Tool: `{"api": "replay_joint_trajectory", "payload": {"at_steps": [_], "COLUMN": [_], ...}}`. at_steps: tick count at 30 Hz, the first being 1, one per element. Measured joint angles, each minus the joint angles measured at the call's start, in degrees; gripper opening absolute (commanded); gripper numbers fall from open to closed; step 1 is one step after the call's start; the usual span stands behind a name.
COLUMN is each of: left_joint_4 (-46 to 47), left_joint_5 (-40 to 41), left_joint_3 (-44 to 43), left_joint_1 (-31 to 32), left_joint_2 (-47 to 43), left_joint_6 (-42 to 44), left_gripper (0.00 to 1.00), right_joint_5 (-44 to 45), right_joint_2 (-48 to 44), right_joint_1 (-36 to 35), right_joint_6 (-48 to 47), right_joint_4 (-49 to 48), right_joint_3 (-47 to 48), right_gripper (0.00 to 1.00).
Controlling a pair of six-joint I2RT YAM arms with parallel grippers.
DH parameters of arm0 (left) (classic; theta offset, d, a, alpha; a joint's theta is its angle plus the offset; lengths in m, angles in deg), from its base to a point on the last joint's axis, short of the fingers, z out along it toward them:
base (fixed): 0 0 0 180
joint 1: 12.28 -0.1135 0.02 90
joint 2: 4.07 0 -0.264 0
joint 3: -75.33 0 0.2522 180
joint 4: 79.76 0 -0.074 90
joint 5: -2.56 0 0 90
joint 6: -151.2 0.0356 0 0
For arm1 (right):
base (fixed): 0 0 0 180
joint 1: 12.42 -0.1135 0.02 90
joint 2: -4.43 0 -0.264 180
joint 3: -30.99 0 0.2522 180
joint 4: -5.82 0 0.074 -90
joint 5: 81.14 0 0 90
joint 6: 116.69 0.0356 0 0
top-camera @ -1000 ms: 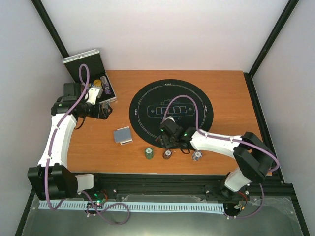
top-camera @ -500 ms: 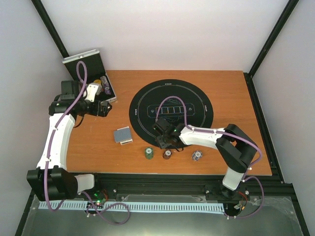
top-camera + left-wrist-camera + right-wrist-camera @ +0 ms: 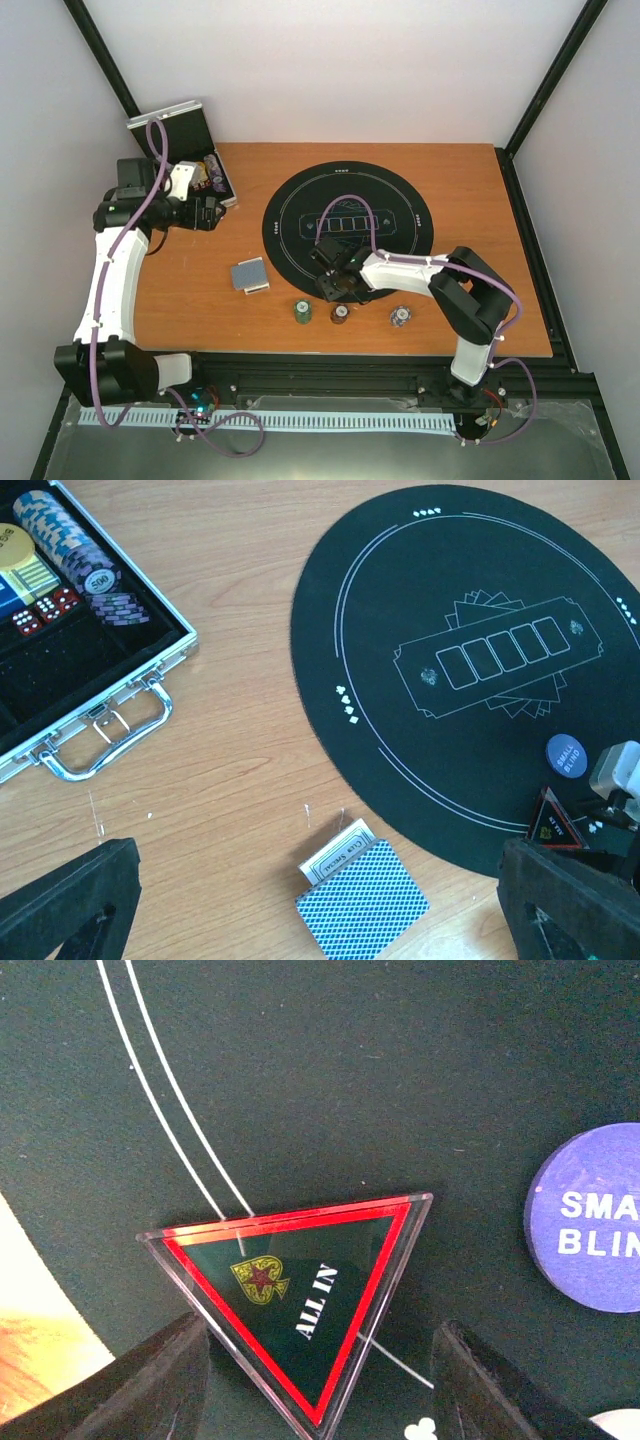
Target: Distribute texas hold em gaming equipment
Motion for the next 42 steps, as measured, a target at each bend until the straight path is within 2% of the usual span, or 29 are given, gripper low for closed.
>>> {"api": "replay_joint_trajectory", "payload": {"at_steps": [4,7,14,22,30,42], "left_joint_4": [-0.3,-0.5,-0.5,-0.4,-0.8,-2.0], "left_joint_5": [-1.0,-1.2,-1.6,-1.1,0.1,1.3], "left_joint_3": [-0.8,-0.9,-0.9,-0.7,2.3,2.6], "left_joint_1": [-1.3,-1.5,-1.6,-1.6,-1.6,-1.6], "left_joint_2": [1.8,2.8,2.9,2.9,2.9,2.9], "left_joint_6": [-1.0,-1.6,-2.6,-2.9,-2.8,-2.9], "left_gripper": [1.00,1.00,1.00,1.00,1.00,1.00], "right_joint_5": [-0.9,-2.0,-2.8,-3.0,-3.0,-4.0], "right_joint_2": [0.0,0.5,1.0,3.5,11.5,28.5], "right_joint_1": [0.6,0.9,1.4,1.9,2.9,5.3], "right_joint_6": [-0.5,-1.0,-1.7,-2.1,-3.2,-6.2], "right_joint_4": [-0.1,-0.5,-1.4,-1.3,0.3,5.8], "right_joint_3": [0.0,0.0,0.0,3.1,13.9,40.5], "right_gripper": [0.50,0.48,0.35,0.31,0.32,0.33]}}
